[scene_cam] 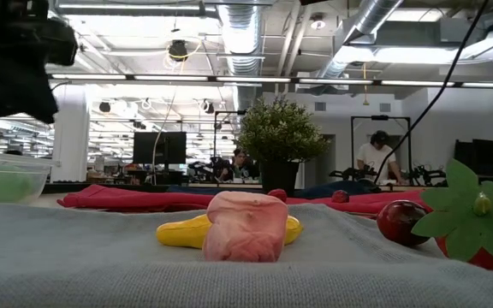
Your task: Pick and placing Produce into tupperware
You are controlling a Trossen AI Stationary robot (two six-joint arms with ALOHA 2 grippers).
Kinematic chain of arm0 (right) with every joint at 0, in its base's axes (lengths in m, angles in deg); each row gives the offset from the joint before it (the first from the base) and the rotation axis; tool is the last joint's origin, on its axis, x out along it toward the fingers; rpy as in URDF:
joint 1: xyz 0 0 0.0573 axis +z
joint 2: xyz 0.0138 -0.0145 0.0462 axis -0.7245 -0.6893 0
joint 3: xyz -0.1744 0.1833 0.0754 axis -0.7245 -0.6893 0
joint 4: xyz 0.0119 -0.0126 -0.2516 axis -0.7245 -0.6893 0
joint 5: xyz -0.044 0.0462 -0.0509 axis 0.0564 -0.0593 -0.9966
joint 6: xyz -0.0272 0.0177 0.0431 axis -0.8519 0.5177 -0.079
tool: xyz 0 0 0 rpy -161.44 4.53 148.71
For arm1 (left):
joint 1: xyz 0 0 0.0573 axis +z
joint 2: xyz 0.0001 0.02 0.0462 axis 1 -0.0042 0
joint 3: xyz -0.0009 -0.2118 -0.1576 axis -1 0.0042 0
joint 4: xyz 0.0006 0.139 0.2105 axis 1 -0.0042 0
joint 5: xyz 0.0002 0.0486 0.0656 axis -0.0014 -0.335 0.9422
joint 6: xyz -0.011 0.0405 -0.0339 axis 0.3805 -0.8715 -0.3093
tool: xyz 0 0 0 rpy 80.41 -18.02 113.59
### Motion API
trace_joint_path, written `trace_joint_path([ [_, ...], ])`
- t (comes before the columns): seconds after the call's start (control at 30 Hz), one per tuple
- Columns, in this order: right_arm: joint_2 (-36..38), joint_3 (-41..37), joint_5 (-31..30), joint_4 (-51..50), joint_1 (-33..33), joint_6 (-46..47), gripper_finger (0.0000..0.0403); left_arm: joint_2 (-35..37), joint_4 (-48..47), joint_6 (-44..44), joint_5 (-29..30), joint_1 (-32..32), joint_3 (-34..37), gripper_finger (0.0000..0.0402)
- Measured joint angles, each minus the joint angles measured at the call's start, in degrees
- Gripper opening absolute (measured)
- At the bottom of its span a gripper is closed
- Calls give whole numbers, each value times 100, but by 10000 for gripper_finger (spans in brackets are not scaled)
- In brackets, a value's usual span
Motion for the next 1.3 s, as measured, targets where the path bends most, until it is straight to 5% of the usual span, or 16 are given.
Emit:
trace_joint_path([
  [0.2, 0, 0, 8, 0, 5, 0, 225, -40, -306, 650, -618, -17, 0, 73],
  [0.8, 2, 0, 24, 22, 19, 59, 225, -638, -883, 720, -1675, -28, 0, 109],
  [1.07, 4, 0, 24, 19, 19, 73, 225, -734, -624, 638, -1723, -28, 0, 180],
  [1.3, 4, 0, 24, -286, 5, 146, 225, -666, 858, -683, -572, -61, 0, 206],
])
